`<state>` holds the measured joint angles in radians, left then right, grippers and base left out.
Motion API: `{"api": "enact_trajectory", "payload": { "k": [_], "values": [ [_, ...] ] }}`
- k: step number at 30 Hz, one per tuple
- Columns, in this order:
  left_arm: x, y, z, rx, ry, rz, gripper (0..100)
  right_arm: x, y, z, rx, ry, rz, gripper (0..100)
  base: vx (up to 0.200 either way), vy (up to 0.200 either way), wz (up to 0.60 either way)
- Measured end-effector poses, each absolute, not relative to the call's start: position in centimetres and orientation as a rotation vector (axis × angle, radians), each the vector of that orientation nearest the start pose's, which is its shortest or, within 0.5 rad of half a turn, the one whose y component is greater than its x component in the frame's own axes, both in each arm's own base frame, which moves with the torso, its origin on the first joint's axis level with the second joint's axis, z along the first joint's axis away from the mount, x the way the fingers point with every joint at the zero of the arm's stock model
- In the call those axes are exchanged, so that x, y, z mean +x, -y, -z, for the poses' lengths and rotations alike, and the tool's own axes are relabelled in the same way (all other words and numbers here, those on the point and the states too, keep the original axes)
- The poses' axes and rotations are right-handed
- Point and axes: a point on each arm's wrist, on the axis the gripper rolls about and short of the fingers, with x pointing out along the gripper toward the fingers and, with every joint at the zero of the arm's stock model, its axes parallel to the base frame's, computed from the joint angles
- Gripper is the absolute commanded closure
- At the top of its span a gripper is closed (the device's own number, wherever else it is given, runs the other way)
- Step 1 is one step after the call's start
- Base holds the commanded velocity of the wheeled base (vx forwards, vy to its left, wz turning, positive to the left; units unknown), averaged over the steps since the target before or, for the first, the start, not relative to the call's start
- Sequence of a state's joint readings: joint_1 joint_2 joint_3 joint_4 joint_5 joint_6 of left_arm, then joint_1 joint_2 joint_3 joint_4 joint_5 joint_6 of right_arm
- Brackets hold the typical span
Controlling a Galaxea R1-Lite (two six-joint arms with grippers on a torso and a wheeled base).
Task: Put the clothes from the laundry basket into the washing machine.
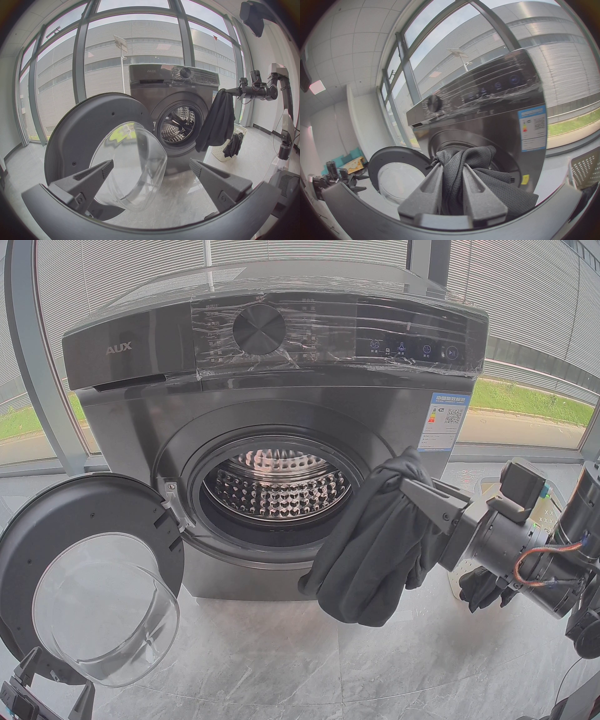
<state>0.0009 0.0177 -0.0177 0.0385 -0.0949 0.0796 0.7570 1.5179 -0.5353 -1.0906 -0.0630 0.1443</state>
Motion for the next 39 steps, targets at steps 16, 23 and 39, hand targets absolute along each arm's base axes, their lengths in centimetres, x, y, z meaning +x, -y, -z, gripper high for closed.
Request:
{"api": "enact_trajectory", "payload": {
  "k": [16,23,39],
  "values": [
    [2.4,1.1,-16.8,0.058,-0.068,0.494,0,21.2,-20.8,-20.9,0.236,0.034,-0.732,100,0.000,0.000,0.00],
    [8.2,2.2,-17.4,0.038,-0.136,0.544,0,22.8,-22.3,-20.9,0.247,0.051,-0.702,100,0.000,0.000,0.00],
    [18.4,10.1,-13.6,0.045,-0.276,0.665,0,25.4,-24.9,-19.7,0.247,0.043,-0.651,100,0.000,0.000,0.00]
  ]
}}
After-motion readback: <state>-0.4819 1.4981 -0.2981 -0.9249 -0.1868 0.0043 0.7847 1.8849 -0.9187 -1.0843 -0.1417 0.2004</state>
